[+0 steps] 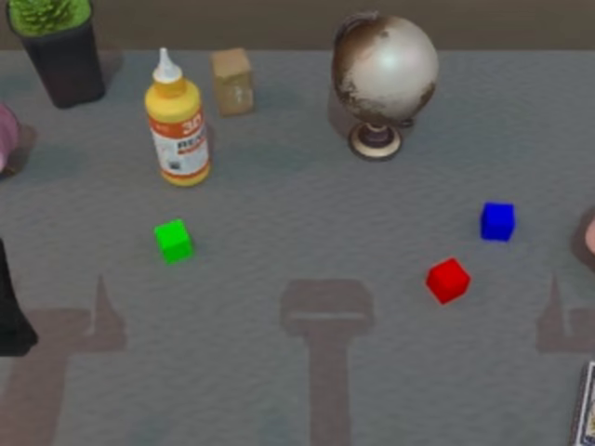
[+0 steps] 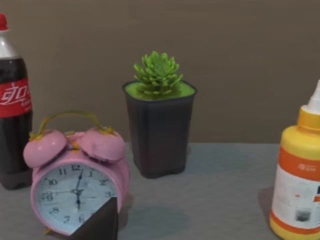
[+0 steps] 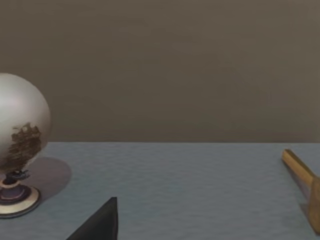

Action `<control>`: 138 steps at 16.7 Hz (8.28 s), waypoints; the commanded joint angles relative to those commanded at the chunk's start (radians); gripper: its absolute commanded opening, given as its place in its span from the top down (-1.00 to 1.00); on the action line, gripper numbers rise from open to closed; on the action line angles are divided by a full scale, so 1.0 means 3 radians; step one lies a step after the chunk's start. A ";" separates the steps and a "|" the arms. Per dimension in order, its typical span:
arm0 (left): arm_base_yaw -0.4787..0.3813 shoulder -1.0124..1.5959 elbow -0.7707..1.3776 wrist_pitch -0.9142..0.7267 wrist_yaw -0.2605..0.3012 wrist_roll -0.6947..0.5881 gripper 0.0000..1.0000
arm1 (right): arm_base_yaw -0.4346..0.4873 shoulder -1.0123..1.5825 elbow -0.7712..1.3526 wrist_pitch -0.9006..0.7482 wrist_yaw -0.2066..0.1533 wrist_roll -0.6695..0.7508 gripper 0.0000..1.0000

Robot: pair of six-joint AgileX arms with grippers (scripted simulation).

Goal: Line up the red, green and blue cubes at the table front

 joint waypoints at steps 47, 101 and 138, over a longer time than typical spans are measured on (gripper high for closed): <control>0.0000 0.0000 0.0000 0.0000 0.0000 0.0000 -1.00 | 0.1479 0.7458 0.4644 -0.2422 0.0011 -0.0168 -1.00; 0.0000 0.0000 0.0000 0.0000 0.0000 0.0000 -1.00 | 0.3071 0.7540 0.6189 -0.3901 0.0106 0.2878 1.00; 0.0000 0.0000 0.0000 0.0000 0.0000 0.0000 -1.00 | 0.3420 0.7795 0.5834 -0.3198 0.0144 0.3458 -1.00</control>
